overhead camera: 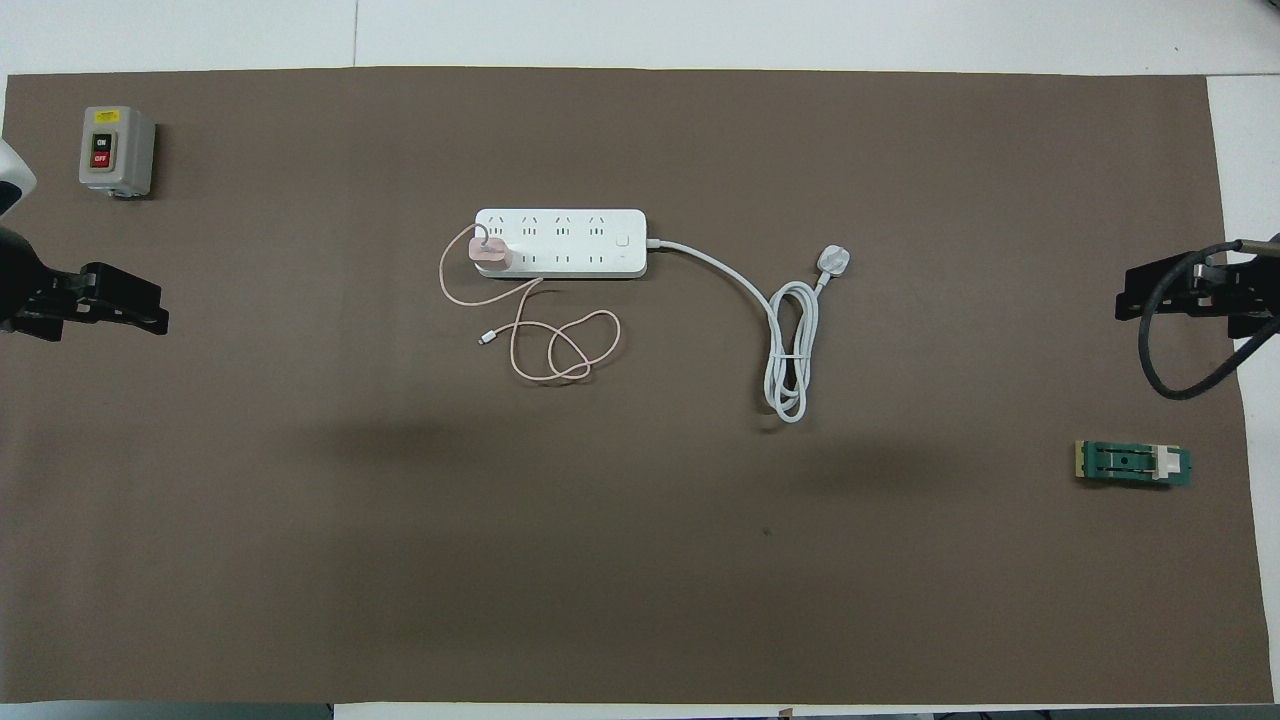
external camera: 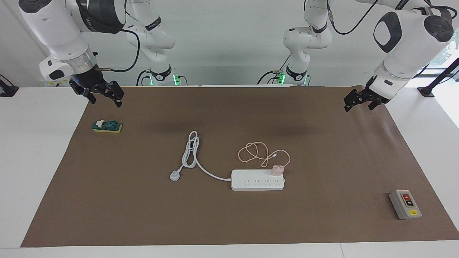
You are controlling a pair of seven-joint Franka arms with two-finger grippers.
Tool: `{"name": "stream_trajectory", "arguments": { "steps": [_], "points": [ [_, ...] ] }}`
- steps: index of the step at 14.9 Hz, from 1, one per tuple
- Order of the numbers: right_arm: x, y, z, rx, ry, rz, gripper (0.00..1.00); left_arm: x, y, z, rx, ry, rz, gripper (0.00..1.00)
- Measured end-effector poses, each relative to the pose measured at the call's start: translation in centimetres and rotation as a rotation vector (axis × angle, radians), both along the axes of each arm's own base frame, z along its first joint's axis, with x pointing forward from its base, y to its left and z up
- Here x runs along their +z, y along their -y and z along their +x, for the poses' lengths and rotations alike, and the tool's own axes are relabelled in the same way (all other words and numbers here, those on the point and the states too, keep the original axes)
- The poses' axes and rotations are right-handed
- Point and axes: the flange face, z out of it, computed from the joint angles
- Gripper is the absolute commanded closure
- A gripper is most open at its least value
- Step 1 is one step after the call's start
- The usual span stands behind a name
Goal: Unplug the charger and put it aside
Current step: 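Move the left gripper and the right gripper toward the white power strip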
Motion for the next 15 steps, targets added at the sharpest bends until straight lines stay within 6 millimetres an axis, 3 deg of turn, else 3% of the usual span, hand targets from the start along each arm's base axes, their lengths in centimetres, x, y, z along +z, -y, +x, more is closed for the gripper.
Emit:
{"name": "stream_trajectory", "arguments": {
  "steps": [9, 15],
  "points": [
    [0.0, 0.62, -0.05, -0.011, 0.0, 0.0, 0.0, 0.02, -0.02, 0.0, 0.004, 0.0, 0.0, 0.0],
    [0.21, 1.04, 0.34, -0.106, 0.037, -0.002, 0.0, -0.16, 0.46, 0.06, 0.427, 0.007, 0.044, 0.0]
  ]
}}
